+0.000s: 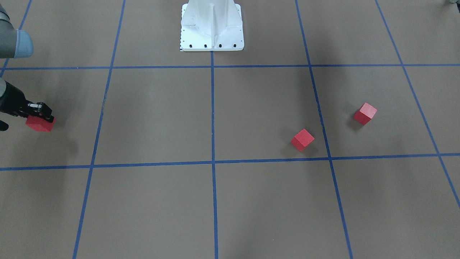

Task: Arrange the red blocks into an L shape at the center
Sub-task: 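Carry the red cube with the right gripper to the table center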

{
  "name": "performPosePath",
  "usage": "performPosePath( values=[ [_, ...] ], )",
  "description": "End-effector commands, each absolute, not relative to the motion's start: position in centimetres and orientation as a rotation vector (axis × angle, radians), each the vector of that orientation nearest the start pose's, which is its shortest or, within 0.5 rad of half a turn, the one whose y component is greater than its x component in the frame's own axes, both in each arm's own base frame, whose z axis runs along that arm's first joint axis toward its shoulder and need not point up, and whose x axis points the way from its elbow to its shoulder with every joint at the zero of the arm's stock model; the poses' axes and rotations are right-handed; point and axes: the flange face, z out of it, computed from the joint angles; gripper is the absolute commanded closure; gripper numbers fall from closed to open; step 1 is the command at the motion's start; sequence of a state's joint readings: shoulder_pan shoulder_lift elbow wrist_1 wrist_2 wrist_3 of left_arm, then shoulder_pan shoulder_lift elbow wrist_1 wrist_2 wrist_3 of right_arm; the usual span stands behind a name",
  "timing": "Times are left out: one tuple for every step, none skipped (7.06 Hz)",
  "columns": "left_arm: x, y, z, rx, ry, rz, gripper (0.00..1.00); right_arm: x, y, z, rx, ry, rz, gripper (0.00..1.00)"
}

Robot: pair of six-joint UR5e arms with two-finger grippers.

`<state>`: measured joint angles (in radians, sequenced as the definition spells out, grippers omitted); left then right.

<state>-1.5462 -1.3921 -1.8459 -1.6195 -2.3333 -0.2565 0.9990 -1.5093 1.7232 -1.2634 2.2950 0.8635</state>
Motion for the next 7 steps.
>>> performPosePath(
  values=[
    [-5.1, -42.6, 59.5, 0.032, 0.812, -0.157, 0.0, -32.8, -50.6, 40.0, -0.098, -0.921, 0.05, 1.0],
    [-3.8, -42.7, 58.8, 0.035, 0.881, -0.127, 0.0, -38.6, -49.5, 35.2, -0.086, -0.933, 0.066, 1.0],
    [-2.1, -43.0, 58.3, 0.041, 0.902, -0.078, 0.0, -42.9, -49.3, 31.9, -0.038, -0.919, 0.085, 1.0],
    [-1.9, -43.0, 58.2, 0.05, 0.904, -0.069, 0.0, -46.5, -51.0, 28.2, -0.036, -0.934, 0.101, 1.0],
    [-1.9, -43.0, 58.2, 0.05, 0.904, -0.069, 0.0, -49.9, -51.9, 25.9, -0.048, -0.932, 0.103, 1.0],
    [-1.9, -43.0, 58.2, 0.05, 0.904, -0.068, 0.0, -52.2, -53.3, 23.9, -0.037, -0.925, 0.113, 1.0],
    [-1.9, -43.0, 58.2, 0.052, 0.904, -0.067, 0.0, -54.6, -53.1, 21.9, -0.043, -0.927, 0.095, 1.0]
  ],
)
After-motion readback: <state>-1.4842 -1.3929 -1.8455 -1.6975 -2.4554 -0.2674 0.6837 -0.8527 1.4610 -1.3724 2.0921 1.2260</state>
